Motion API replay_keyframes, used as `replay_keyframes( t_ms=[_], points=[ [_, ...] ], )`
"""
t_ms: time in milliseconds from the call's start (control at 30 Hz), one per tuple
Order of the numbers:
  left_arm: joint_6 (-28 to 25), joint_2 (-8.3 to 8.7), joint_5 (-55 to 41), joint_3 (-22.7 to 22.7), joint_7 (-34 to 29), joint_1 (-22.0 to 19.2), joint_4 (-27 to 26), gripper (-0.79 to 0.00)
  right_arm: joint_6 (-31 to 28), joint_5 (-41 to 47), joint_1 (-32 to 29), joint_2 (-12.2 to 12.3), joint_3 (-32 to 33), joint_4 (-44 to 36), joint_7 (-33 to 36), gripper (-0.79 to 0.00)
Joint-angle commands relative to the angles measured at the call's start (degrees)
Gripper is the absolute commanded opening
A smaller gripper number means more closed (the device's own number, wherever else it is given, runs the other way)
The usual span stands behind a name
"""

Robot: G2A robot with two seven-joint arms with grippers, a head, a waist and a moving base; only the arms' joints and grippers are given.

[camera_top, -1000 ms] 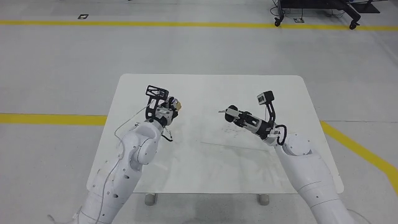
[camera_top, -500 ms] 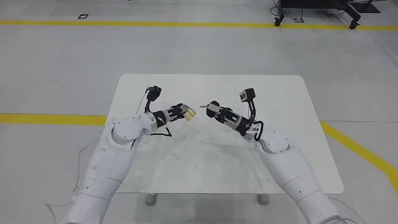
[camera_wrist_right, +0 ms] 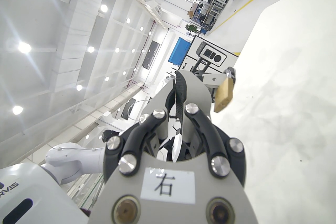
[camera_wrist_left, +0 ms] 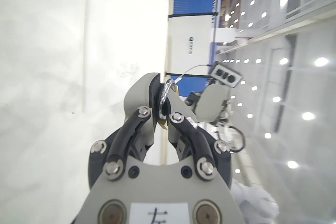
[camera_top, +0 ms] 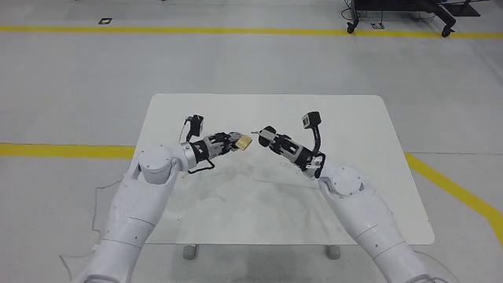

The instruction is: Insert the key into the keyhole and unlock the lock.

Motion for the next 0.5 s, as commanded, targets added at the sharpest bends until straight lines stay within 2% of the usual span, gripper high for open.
replay_keyframes(
  t_ms=[0,33,167,233,467],
  points=[
    [1.5,-0.41,-8.1,0.1,-0.4,-0.7,3.0,-0.785,1.0,-1.1,-0.3,0.1,0.4,-0.8,-1.6,-0.785],
    [2.2,-0.78,-11.4,0.2,-0.4,-1.3,4.8,-0.785,1.5,-2.9,-0.6,0.1,0.7,-1.6,-3.3,-0.785],
    [2.1,-1.43,-14.7,1.4,-0.5,-2.8,7.5,-0.785,3.6,-7.4,-2.2,0.2,1.1,-5.5,-8.3,-0.785],
    [1.0,-1.63,-14.8,2.2,-0.5,-3.3,8.0,-0.785,6.5,-14.4,-3.3,0.3,0.8,-8.1,-13.2,-0.785],
    [-4.0,-1.54,-13.9,2.1,1.2,-2.8,6.8,-0.785,12.3,-22.6,-5.1,-0.6,-2.5,-12.2,-23.3,-0.785]
  ],
)
